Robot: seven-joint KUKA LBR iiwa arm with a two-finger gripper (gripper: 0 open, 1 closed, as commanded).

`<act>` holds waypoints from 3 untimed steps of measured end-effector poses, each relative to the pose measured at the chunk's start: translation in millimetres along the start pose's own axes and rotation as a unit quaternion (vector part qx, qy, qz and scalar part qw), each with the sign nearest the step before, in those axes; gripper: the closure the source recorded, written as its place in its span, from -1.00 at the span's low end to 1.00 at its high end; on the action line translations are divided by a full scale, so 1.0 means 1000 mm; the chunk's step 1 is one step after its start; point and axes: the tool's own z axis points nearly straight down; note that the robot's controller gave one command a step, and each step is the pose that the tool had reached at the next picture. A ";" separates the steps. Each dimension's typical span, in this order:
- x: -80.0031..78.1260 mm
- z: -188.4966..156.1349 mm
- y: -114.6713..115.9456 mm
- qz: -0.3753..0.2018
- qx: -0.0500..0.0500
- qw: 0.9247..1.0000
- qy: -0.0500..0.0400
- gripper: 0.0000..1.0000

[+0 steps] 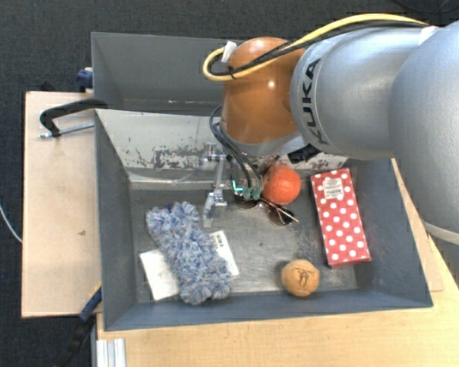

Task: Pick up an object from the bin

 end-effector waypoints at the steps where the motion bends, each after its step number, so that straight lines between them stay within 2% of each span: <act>1: -0.002 -0.004 0.000 0.000 0.000 1.000 -0.004 -1.00; 2: 0.009 0.073 0.046 -0.053 0.000 0.999 -0.005 1.00; 3: 0.009 0.073 0.046 -0.053 -0.001 0.999 -0.005 1.00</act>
Offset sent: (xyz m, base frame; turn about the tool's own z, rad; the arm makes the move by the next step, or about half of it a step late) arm -0.0123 0.0453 -0.0782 -0.1068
